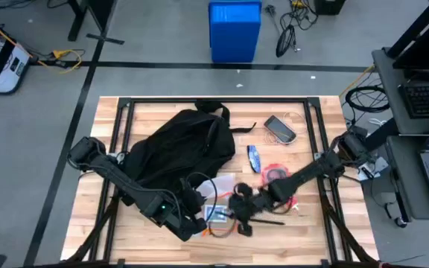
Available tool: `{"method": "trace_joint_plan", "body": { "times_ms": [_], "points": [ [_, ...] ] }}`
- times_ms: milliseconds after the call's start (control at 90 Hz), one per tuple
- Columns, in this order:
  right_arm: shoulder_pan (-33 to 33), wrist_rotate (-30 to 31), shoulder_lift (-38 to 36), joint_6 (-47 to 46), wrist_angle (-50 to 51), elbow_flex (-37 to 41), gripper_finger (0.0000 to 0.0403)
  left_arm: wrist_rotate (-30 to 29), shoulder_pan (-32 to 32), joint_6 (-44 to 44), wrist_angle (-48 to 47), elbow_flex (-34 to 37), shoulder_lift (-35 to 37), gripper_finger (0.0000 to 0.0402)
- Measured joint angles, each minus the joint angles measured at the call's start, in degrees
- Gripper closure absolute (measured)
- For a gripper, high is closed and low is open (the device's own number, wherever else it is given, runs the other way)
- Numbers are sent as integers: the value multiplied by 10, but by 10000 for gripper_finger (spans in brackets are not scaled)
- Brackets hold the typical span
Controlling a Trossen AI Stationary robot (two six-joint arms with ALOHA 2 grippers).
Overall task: Unpack backpack
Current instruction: Put the black pen into the orange zip bag
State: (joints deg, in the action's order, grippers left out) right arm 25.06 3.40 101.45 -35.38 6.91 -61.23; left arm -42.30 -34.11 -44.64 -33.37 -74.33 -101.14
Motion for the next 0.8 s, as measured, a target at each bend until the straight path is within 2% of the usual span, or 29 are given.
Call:
{"method": "trace_joint_plan", "body": {
  "times_ms": [100,178,389,511,667,800],
  "points": [
    [-28,-1,0,7,-38,0,393,0,0,0,0,0,0,402],
    [-41,-4,0,18,-62,0,375,0,0,0,1,0,0,402],
    [-44,-8,0,37,-58,0,268,-1,0,0,9,0,0,402],
    [-43,-19,-1,26,-54,0,225,-1,0,0,11,0,0,402],
    [-32,-100,-21,-23,-25,-1,213,0,-1,0,13,0,0,402],
    [2,-116,-59,-61,75,-1,224,0,0,0,13,0,0,402]
  ]
}}
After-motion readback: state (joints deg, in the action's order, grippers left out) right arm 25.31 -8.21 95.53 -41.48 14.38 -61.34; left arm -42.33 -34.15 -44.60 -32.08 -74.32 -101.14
